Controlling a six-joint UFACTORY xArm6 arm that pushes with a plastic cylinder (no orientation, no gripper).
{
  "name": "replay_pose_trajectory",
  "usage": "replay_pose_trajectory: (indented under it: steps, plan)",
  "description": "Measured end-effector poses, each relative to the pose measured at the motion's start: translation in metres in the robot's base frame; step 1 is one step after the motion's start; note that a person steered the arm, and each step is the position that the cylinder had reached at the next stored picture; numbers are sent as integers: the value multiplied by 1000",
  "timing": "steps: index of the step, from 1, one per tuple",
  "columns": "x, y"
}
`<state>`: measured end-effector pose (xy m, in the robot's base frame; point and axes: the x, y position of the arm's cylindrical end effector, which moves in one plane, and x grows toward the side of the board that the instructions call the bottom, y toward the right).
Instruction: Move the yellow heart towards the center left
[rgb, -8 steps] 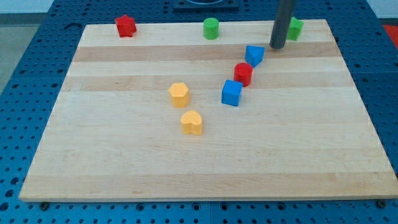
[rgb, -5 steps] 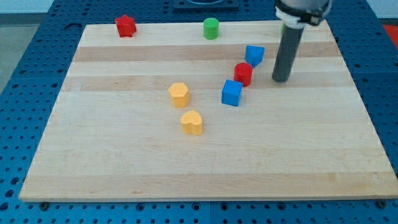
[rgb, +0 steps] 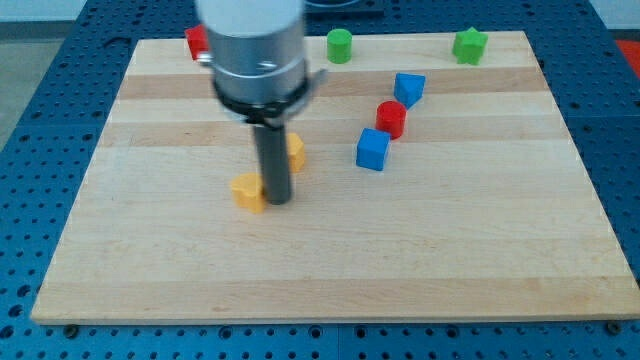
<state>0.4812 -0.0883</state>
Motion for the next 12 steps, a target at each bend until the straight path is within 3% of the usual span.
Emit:
replay_pose_trajectory:
  steps: [3, 5, 8, 12]
  plan:
    - [26, -84]
    - [7, -162]
    - [-61, -142]
    - [-39, -95]
